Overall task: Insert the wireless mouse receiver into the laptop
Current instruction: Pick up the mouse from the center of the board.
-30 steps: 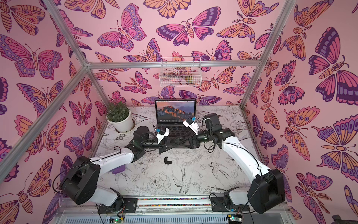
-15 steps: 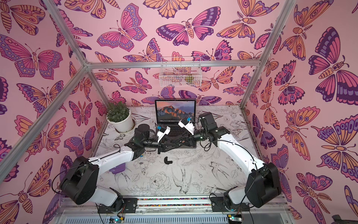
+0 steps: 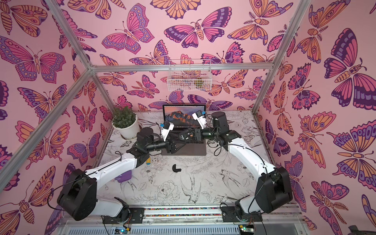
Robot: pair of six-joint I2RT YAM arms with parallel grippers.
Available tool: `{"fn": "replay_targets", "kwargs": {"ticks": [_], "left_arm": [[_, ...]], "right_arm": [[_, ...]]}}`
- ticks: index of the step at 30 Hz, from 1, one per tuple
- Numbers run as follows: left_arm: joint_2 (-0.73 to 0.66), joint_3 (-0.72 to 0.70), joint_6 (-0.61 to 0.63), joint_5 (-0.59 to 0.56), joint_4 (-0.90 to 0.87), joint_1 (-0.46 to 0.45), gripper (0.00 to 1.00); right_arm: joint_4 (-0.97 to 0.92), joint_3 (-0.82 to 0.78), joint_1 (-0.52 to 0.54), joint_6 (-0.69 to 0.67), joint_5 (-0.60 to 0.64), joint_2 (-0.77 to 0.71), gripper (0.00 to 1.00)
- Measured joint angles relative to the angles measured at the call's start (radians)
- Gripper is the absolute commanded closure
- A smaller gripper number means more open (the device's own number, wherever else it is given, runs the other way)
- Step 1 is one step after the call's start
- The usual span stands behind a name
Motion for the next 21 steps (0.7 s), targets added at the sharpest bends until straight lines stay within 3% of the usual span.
{"fn": "replay_targets", "kwargs": {"ticks": [3,10,14,21], "left_arm": [[-0.029,-0.025,-0.08,-0.129,0.039,0.004,0.0],[-0.082,-0.076,-0.257,-0.314,0.129,0.005,0.0],[-0.083,-0.082,-0.402,-0.382,0.178,0.005,0.03],[-0.043,-0.103,-0.62,-0.414,0.368,0.001,0.13]], "right_arm": [[0.055,0.016,-0.005,0.122,0.035,0.024,1.0],[0.151,0.042,-0.019,0.341,0.092,0.058,1.0],[0.296,-0.014,-0.019,0.489,0.122,0.058,1.0],[0.48,-0.184,-0.016,0.69,0.204,0.045,1.0]]}}
